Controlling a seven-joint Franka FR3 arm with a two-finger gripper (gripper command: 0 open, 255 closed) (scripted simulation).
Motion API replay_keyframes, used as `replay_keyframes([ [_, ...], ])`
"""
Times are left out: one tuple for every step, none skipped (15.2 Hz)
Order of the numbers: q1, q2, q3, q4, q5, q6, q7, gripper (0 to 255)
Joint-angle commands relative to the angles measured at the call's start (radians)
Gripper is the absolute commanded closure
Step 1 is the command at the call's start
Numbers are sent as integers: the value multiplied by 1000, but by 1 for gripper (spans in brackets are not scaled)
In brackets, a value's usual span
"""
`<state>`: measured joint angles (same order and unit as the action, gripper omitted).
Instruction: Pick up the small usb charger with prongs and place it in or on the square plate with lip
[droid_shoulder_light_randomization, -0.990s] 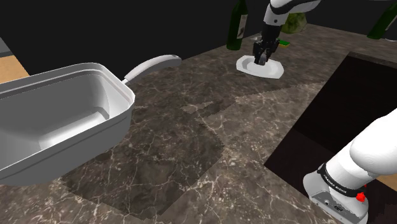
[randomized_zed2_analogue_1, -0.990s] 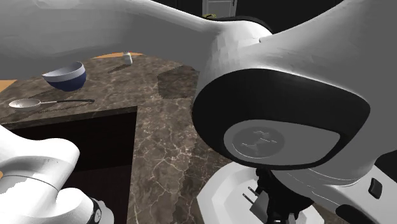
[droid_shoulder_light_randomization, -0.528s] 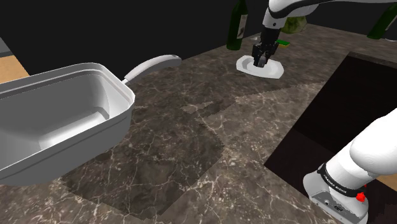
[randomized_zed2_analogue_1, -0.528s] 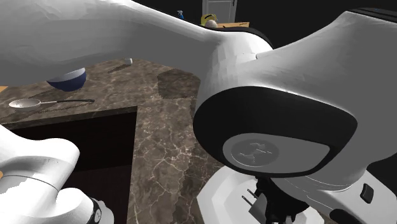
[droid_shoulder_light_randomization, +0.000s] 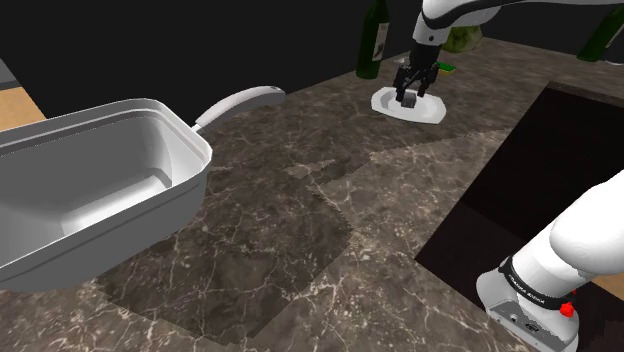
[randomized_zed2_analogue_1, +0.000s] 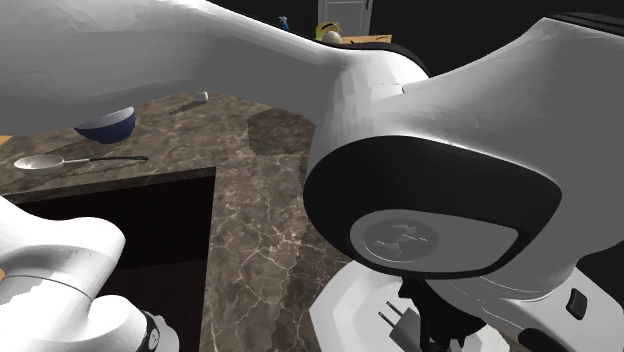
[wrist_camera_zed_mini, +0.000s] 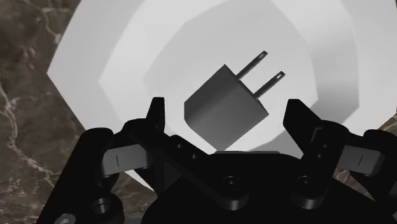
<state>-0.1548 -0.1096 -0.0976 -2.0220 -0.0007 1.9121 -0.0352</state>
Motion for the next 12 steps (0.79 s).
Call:
replay_keyframes([
  [0, -5, 0, 29, 0, -33, 0, 0],
  [0, -8, 0, 59, -1, -67, 1, 0],
  [0, -10, 0, 90, -1, -100, 1, 0],
  [0, -10, 0, 116, -1, -126, 1, 0],
  [0, -10, 0, 116, -1, -126, 1, 0],
  [0, -10, 0, 116, -1, -126, 1, 0],
  [0, -10, 0, 116, -1, -126, 1, 0],
  [0, -10, 0, 116, -1, -126, 1, 0],
  [0, -10, 0, 116, -1, -126, 1, 0],
  [0, -10, 0, 116, -1, -126, 1, 0],
  [0, -10, 0, 116, -1, -126, 1, 0],
  [0, -10, 0, 116, -1, -126, 1, 0],
])
